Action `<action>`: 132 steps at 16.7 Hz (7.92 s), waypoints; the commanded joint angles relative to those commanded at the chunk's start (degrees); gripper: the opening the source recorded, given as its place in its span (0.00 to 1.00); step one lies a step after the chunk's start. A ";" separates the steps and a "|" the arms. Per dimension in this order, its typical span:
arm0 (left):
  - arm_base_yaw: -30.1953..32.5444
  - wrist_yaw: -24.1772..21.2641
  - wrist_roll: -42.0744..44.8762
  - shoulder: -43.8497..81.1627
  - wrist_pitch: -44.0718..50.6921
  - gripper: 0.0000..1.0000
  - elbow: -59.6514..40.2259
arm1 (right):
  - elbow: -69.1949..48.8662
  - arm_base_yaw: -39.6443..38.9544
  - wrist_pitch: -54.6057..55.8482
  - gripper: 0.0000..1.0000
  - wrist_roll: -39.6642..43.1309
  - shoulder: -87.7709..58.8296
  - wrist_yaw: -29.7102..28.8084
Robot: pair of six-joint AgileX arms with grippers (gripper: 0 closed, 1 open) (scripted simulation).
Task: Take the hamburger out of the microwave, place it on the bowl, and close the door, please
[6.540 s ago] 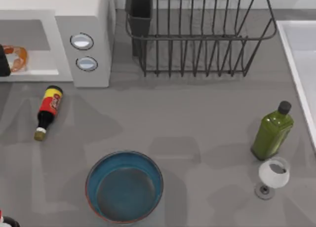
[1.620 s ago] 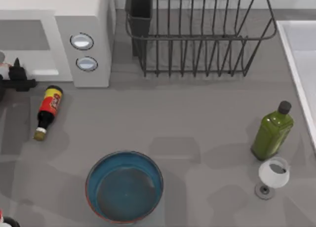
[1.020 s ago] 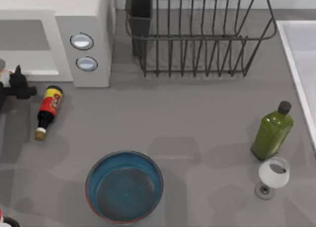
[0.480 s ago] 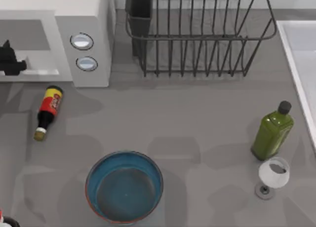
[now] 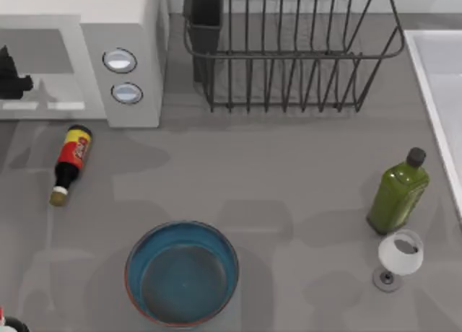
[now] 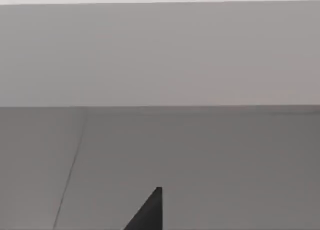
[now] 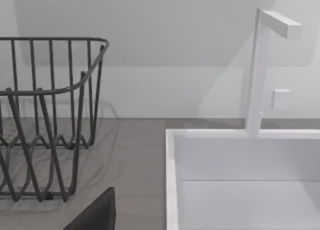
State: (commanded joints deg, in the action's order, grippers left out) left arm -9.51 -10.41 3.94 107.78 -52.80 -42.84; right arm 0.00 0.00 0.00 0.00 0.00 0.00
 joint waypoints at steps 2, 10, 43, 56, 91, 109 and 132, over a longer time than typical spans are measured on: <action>-0.02 0.03 0.10 0.21 -0.14 0.00 0.09 | 0.00 0.00 0.00 1.00 0.00 0.00 0.00; 18.47 18.22 -12.46 -1.18 6.75 0.00 3.36 | 0.00 0.00 0.00 1.00 0.00 0.00 0.00; 84.55 83.77 -50.31 3.82 14.60 0.00 18.28 | 0.00 0.00 0.00 1.00 0.00 0.00 0.00; 79.29 79.91 -36.60 9.17 -6.07 0.08 20.47 | 0.00 0.00 0.00 1.00 0.00 0.00 0.00; 53.25 53.92 -24.14 -35.70 15.17 1.00 27.98 | 0.00 0.00 0.00 1.00 0.00 0.00 0.00; 9.51 10.41 -3.94 -107.78 52.80 1.00 42.85 | 0.00 0.00 0.00 1.00 0.00 0.00 0.00; 9.51 10.41 -3.94 -107.78 52.80 0.00 42.85 | 0.00 0.00 0.00 1.00 0.00 0.00 0.00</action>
State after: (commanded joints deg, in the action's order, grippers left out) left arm 0.00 0.00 0.00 0.00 0.00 0.00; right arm 0.00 0.00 0.00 0.00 0.00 0.00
